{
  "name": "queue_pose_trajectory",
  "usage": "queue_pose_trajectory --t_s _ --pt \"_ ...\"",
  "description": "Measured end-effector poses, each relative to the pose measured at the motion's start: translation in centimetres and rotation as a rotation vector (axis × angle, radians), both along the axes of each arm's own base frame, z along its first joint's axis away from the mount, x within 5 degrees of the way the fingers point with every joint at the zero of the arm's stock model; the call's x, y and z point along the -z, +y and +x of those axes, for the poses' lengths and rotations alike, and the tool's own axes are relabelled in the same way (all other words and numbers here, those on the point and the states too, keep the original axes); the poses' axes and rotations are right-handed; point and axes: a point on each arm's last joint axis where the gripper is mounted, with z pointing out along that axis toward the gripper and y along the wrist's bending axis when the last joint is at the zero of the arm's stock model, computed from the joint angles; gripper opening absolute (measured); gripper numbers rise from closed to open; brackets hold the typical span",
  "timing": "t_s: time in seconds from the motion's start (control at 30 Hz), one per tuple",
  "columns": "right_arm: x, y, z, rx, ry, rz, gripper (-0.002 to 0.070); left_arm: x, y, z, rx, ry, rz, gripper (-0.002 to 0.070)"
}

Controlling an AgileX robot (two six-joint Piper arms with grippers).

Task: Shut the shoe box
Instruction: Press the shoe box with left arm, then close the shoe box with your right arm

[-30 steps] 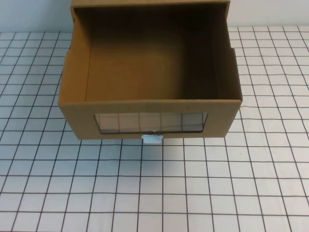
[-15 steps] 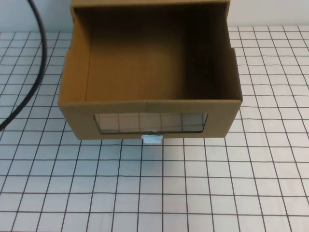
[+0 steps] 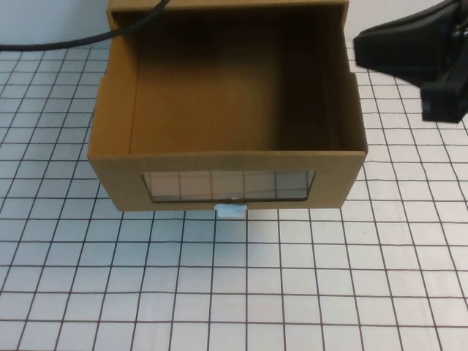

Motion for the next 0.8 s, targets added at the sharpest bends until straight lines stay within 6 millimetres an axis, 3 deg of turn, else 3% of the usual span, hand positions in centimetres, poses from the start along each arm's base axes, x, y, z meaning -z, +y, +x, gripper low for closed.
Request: queue_pose_trajectory --t_s 0.1,0.23,0.4,0.57,0.8 --pt "0.2 1.6 -0.8 -0.098 0.001 -0.002 -0.0013 0.5 -1.2 2.2 0.12 0.055 -0.039 -0.0005" --pt "1.1 3.9 -1.5 -0.232 0.001 -0.052 -0.0013 2.8 -2.5 5.3 0.228 0.167 -0.097 -0.0005" --pt "3.4 7.5 -2.5 -0.435 0.018 -0.158 -0.0013 4.6 -3.1 7.7 0.209 0.313 -0.21 -0.0005" --pt "6.4 10.7 -2.0 -0.509 0.039 -0.269 -0.0013 5.1 -3.2 8.1 0.181 0.361 -0.228 -0.0005" --pt "10.5 14.5 0.4 -0.456 0.053 -0.3 -0.0013 5.4 -2.8 8.3 0.126 0.392 -0.193 -0.0005"
